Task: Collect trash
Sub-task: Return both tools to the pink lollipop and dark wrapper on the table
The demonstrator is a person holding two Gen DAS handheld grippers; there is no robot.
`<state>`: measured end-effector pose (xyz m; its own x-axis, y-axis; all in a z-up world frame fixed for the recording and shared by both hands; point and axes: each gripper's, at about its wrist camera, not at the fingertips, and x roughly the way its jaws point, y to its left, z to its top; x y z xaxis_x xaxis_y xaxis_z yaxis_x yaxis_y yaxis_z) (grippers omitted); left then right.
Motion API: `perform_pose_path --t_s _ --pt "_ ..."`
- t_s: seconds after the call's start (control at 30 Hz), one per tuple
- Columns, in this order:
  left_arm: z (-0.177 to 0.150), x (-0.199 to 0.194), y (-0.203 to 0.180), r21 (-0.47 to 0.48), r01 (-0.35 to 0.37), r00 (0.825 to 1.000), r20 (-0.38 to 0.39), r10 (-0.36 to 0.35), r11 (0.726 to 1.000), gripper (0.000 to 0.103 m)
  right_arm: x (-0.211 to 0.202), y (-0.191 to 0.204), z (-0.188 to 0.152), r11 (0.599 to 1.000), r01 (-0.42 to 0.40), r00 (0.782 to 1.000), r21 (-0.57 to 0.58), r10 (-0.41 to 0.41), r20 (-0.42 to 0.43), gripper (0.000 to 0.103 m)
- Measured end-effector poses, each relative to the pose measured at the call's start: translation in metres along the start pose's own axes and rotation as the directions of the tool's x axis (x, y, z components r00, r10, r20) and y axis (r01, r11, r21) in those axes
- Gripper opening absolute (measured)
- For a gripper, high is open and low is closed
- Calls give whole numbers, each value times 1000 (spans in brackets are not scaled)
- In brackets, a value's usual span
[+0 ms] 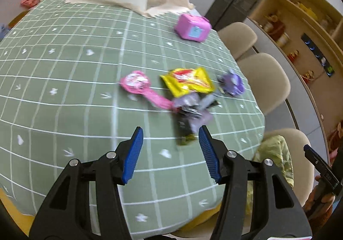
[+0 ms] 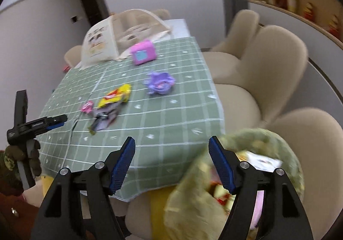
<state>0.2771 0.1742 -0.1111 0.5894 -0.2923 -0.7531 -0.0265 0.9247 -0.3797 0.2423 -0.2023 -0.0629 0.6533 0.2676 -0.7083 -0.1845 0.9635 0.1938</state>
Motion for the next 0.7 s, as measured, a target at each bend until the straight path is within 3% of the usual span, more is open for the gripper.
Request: perform_pose_path --t_s 0.23,0.43,0.6,0.7 --pt "24 20 24 -79 22 999 -28 -25 997 51 41 45 5 999 -14 999 -37 12 -50 67" --pt "49 62 27 -100 -84 996 -28 81 991 51 50 66 6 997 62 998 -54 -64 -27 67" --pt "63 94 23 -72 -157 986 -69 152 985 51 52 56 4 999 17 1000 42 -16 -18 67" --pt "67 108 16 -33 -181 981 -82 178 983 51 56 55 4 998 37 999 51 -37 -10 67"
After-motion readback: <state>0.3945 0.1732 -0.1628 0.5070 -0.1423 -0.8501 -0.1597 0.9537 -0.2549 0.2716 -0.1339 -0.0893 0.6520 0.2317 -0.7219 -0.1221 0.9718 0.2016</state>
